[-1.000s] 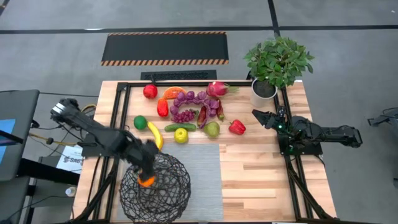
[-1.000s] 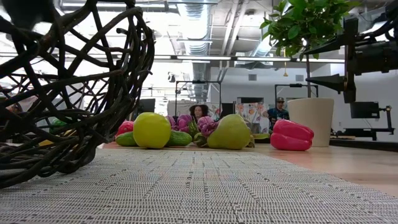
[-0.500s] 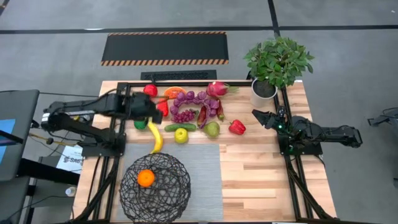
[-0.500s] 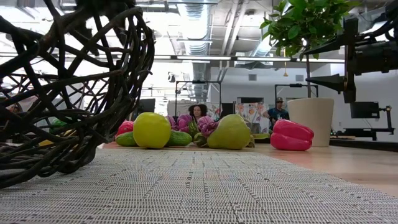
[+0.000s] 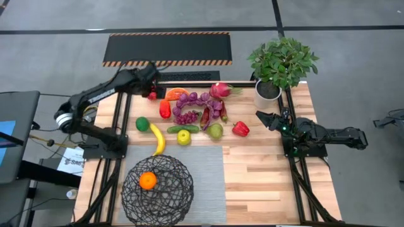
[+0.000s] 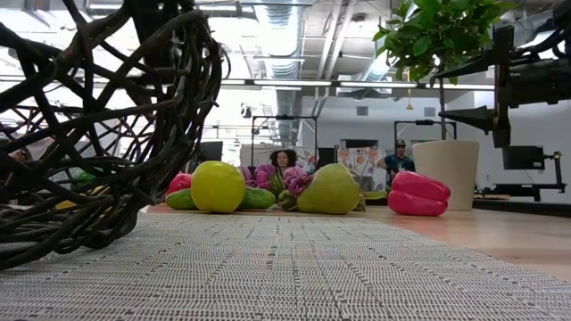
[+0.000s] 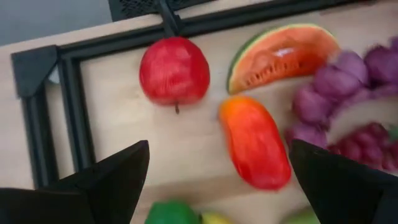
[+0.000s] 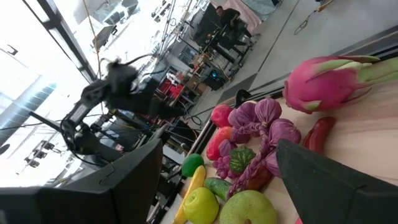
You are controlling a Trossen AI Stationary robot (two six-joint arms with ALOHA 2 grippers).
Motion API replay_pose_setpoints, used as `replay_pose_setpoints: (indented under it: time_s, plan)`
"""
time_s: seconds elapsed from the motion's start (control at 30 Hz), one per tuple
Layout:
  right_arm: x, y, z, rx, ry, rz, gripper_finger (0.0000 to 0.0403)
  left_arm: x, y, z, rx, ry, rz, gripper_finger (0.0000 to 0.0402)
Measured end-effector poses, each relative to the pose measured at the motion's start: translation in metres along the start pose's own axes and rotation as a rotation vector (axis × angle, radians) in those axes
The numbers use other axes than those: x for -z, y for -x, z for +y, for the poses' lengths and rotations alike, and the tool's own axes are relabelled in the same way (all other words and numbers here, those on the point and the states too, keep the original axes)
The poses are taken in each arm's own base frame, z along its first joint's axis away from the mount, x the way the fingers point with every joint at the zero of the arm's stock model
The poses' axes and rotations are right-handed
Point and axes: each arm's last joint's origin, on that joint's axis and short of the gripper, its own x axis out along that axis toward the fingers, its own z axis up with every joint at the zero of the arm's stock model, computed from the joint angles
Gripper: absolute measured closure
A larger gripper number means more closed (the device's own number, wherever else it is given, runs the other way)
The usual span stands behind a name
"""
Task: Build produce basket
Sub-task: Put the red apple into the black wire basket
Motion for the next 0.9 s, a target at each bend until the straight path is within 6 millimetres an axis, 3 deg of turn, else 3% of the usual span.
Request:
replay_pose_setpoints:
  time_s: [0.23,0.37,0.9]
  plan:
    - [0.0,0.0,0.0,0.0,0.0,0.0,0.0069,-0.024,-0.057,0.014,-0.056,-0.019,0.157,0.0031]
    - [0.0,0.0,0.0,0.0,-0.001,0.0,0.0069,-0.03,-0.077,0.018,-0.078,-0.031,0.19,0.0031]
    - [0.0,0.0,0.0,0.001,0.0,-0.001,0.0069,-0.047,-0.085,0.031,-0.043,0.024,0.127,0.0031]
